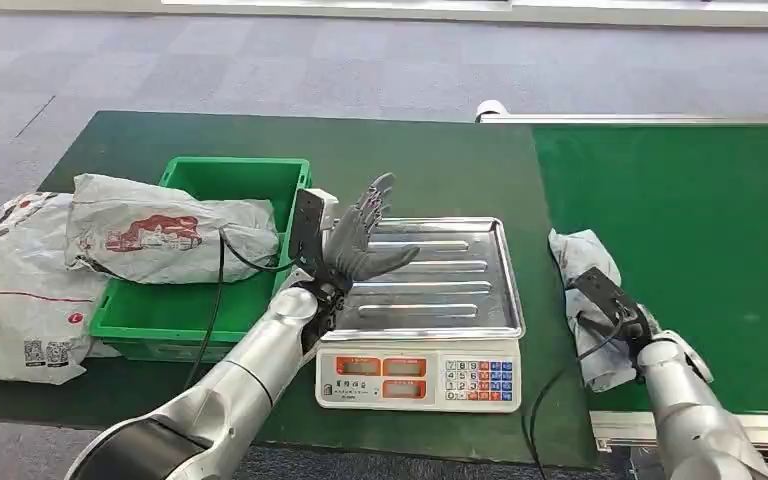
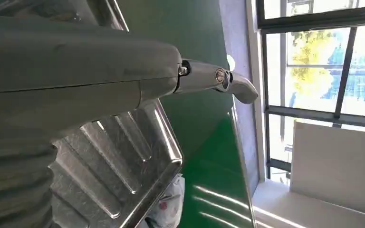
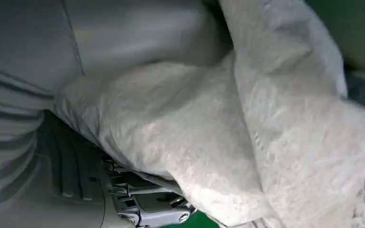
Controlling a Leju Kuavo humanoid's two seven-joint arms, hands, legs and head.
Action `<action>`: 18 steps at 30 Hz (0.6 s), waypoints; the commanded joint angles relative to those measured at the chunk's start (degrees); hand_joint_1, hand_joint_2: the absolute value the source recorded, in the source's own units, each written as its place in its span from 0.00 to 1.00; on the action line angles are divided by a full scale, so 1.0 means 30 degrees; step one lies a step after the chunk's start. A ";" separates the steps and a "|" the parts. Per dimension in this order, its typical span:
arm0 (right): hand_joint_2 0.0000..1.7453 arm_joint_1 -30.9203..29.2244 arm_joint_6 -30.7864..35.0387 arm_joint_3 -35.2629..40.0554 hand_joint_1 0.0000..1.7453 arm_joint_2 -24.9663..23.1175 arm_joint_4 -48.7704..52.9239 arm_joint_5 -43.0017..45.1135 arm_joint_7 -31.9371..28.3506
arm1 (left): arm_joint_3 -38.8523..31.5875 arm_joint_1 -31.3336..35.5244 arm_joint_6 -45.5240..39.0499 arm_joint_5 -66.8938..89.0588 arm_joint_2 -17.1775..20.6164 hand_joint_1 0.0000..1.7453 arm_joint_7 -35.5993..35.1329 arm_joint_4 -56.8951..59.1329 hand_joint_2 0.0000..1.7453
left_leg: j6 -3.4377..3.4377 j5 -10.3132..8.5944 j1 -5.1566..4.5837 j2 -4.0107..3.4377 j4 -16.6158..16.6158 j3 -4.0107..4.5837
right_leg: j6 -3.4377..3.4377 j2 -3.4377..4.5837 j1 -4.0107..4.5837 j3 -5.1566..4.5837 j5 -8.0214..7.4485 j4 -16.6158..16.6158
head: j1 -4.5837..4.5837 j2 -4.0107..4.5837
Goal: Moved the parcel from conveyor to table for the left to box.
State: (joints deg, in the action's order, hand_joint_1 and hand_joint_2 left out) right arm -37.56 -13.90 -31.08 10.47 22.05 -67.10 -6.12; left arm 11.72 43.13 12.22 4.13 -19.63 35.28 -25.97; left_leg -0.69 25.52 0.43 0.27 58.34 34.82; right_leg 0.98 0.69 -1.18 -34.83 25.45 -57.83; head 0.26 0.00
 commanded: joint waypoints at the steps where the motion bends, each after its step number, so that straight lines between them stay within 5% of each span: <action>1: 1.00 -0.0842 0.2186 -0.0181 1.00 -0.0954 -0.0879 -0.0925 0.1205 | -0.1083 0.0529 -0.0100 0.0327 0.0119 0.00 -0.0311 0.0791 1.00 | -0.0003 0.0020 0.0013 -0.0087 -0.0031 -0.0065 | -0.0036 0.0059 0.0022 0.0037 -0.0009 0.0035 | 0.0000 0.0007; 14: 1.00 0.0871 0.6377 -0.0608 1.00 -0.2204 0.2489 -0.1645 0.1258 | -0.1169 0.0734 -0.0056 0.0578 0.0049 0.00 -0.0294 0.1020 1.00 | 0.0000 0.0015 0.0013 -0.0047 -0.0027 -0.0047 | -0.0033 0.0026 0.0020 0.0037 -0.0002 0.0029 | 0.0000 0.0000; 15: 1.00 0.1169 0.8068 -0.0464 1.00 -0.2889 0.4188 -0.2138 0.1151 | -0.1339 0.0761 -0.0218 0.0587 0.0125 0.00 -0.0293 0.0943 1.00 | -0.0001 0.0013 0.0005 -0.0036 -0.0019 -0.0024 | -0.0027 0.0017 0.0009 0.0016 0.0001 0.0012 | 0.0000 0.0000; 18: 1.00 0.3080 0.7556 -0.0469 1.00 -0.5250 1.1129 -0.2327 0.1614 | -0.1494 0.0633 -0.0189 0.0747 0.0247 0.00 -0.0260 0.0807 1.00 | -0.0003 0.0019 0.0000 -0.0080 -0.0031 -0.0034 | -0.0040 0.0051 0.0005 0.0004 -0.0005 0.0013 | 0.0000 0.0000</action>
State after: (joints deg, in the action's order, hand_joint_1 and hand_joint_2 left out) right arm -34.39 5.69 -31.08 7.01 26.65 -72.28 -2.49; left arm 10.99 43.18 12.09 5.44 -20.17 34.49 -25.94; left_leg -0.68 25.51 0.44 0.39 58.33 34.92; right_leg 0.98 0.56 -1.18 -34.84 25.46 -57.83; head 0.26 0.00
